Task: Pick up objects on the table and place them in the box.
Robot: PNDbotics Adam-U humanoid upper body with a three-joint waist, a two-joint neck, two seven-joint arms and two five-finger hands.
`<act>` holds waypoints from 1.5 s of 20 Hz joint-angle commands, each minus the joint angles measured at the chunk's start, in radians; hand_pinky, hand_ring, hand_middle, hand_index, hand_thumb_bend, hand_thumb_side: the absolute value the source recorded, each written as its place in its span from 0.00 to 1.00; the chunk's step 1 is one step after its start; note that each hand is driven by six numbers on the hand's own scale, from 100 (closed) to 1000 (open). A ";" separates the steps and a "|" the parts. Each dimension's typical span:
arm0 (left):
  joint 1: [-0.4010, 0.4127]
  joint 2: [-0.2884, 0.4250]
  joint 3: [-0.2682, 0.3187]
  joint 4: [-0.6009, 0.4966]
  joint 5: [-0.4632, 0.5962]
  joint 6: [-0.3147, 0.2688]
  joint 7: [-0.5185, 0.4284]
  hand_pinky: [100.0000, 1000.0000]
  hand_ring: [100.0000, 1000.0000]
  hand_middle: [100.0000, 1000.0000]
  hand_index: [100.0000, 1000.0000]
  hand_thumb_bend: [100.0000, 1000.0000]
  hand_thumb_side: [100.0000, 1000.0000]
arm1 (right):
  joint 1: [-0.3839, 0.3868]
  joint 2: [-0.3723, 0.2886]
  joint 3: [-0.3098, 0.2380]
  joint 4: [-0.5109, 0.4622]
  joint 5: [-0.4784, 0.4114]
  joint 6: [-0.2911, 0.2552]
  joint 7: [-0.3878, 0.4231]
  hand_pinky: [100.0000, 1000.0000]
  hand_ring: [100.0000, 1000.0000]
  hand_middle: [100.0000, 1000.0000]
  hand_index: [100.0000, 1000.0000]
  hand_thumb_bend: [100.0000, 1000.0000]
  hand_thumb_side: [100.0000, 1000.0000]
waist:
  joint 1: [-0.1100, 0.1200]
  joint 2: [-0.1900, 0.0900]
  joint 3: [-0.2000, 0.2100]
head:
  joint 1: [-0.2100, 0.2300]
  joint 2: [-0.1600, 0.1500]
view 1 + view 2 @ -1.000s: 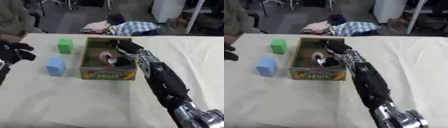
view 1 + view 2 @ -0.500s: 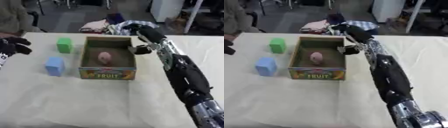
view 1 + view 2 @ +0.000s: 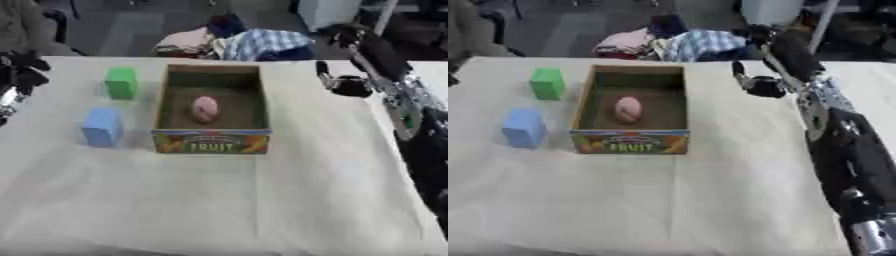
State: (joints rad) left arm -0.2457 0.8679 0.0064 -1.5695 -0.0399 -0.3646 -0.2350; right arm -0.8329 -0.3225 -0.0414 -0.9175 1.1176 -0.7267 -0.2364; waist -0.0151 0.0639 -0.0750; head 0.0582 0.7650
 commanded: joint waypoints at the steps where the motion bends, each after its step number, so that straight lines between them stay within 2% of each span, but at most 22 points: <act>1: -0.055 0.098 -0.028 0.063 -0.049 -0.049 -0.036 0.71 0.71 0.74 0.81 0.21 0.52 | -0.005 -0.053 0.007 -0.057 -0.056 0.003 0.004 0.55 0.66 0.75 0.92 0.00 0.24 | 0.004 -0.007 -0.009 | 0.012 0.005; 2: -0.074 0.112 -0.043 0.086 -0.064 -0.064 -0.051 0.73 0.74 0.77 0.83 0.38 0.53 | -0.001 -0.056 0.008 -0.067 -0.071 0.006 0.012 0.55 0.66 0.75 0.92 0.00 0.25 | 0.005 -0.005 -0.015 | 0.016 0.005; 5: -0.134 0.139 -0.081 0.157 -0.109 -0.102 -0.095 0.72 0.74 0.77 0.83 0.62 0.59 | 0.009 -0.060 0.012 -0.089 -0.116 0.016 0.039 0.55 0.65 0.75 0.91 0.00 0.29 | 0.006 -0.002 -0.030 | 0.026 0.005; 7: -0.176 0.136 -0.097 0.206 -0.139 -0.114 -0.125 0.72 0.73 0.77 0.83 0.74 0.61 | 0.013 -0.061 0.013 -0.101 -0.146 0.025 0.060 0.54 0.65 0.74 0.91 0.00 0.32 | 0.007 -0.002 -0.039 | 0.031 0.005; 10: -0.232 0.126 -0.124 0.277 -0.183 -0.134 -0.169 0.71 0.73 0.76 0.82 0.83 0.66 | 0.015 -0.063 0.017 -0.118 -0.190 0.039 0.094 0.54 0.65 0.74 0.91 0.00 0.34 | 0.009 0.000 -0.051 | 0.038 0.004; 16: -0.324 0.064 -0.141 0.429 -0.277 -0.157 -0.255 0.70 0.70 0.74 0.81 0.77 0.60 | 0.014 -0.066 0.027 -0.158 -0.284 0.069 0.167 0.54 0.64 0.74 0.91 0.00 0.37 | 0.012 0.004 -0.072 | 0.044 0.002; 23: -0.369 0.006 -0.161 0.517 -0.393 -0.151 -0.241 0.69 0.69 0.72 0.80 0.75 0.58 | 0.016 -0.072 0.034 -0.204 -0.400 0.112 0.252 0.54 0.64 0.74 0.91 0.00 0.41 | 0.010 0.006 -0.085 | 0.047 0.003; 27: -0.370 -0.052 -0.150 0.542 -0.674 -0.191 -0.160 0.69 0.69 0.72 0.80 0.74 0.60 | 0.018 -0.099 0.047 -0.240 -0.615 0.156 0.365 0.54 0.64 0.74 0.91 0.00 0.43 | 0.008 0.006 -0.087 | 0.047 0.004; 30: -0.369 -0.072 -0.146 0.579 -0.790 -0.225 -0.100 0.69 0.68 0.71 0.79 0.75 0.60 | 0.020 -0.109 0.043 -0.271 -0.704 0.190 0.440 0.54 0.64 0.74 0.91 0.00 0.45 | 0.008 0.007 -0.088 | 0.047 0.004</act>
State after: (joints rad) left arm -0.5949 0.7776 -0.1549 -0.9956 -0.7799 -0.5774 -0.3610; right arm -0.7993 -0.3968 0.0067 -1.1552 0.4592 -0.5484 0.1738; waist -0.0084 0.0813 -0.1612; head 0.1038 0.7650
